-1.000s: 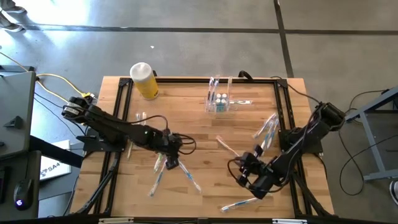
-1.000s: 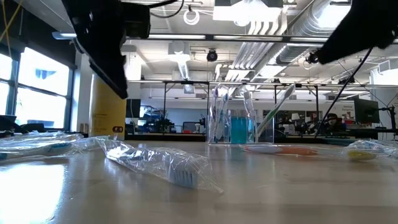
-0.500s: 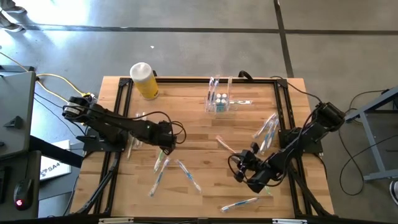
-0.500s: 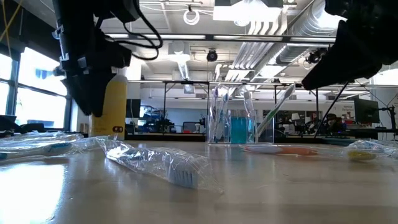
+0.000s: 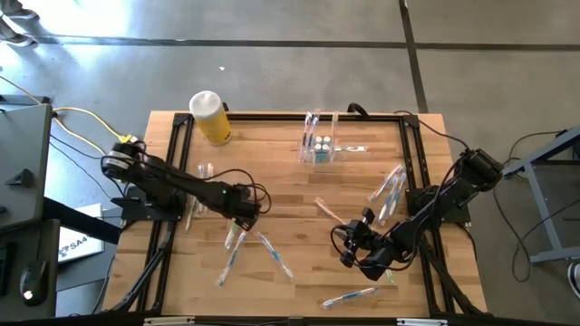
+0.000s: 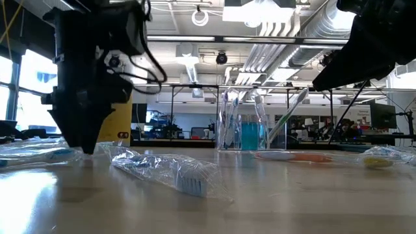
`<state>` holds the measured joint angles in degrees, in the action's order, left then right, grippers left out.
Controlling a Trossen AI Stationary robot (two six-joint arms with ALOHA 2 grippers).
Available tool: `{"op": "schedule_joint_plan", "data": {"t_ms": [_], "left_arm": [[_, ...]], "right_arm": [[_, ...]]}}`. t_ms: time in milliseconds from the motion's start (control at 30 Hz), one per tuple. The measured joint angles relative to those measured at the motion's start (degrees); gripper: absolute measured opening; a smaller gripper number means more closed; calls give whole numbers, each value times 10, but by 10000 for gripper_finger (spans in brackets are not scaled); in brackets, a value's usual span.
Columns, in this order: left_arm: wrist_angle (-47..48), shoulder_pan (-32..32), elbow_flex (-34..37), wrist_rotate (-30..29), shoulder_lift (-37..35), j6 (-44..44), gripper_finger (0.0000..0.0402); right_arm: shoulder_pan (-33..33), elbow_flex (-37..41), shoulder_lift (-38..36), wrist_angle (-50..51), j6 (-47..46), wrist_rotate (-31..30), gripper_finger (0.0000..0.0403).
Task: Pick & Place toothbrushing station
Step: Put the green toothbrush into the transparent organizer
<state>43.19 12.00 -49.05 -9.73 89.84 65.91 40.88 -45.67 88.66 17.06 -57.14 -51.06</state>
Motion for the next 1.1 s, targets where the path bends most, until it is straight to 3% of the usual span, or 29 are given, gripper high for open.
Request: {"op": "schedule_joint_plan", "data": {"t_ms": [200, 300, 400, 500, 567, 667, 900, 1100], "left_arm": [[-2, 0, -2, 0, 48, -43, 217], [-4, 0, -2, -2, 50, -61, 194], [-6, 0, -2, -3, 44, -67, 135], [-14, 1, -5, 0, 42, -86, 45], [-11, 1, -12, -5, 43, -101, 15], [-2, 1, -31, -28, 44, -139, 10], [46, -1, -128, -157, 15, -262, 3], [-22, -22, -201, -145, -48, -458, 2]], "right_arm": [[0, 0, 0, -3, 0, 0, 70], [0, 0, 0, -6, 0, 0, 70], [0, 0, 0, -11, 0, 0, 70], [1, 0, 0, -11, -8, 3, 70], [6, 0, 0, -11, -19, 4, 70], [19, 0, 0, -11, -40, 4, 70], [55, 0, 0, -11, -72, -27, 70], [80, 0, 3, -13, -106, -62, 70]]}}
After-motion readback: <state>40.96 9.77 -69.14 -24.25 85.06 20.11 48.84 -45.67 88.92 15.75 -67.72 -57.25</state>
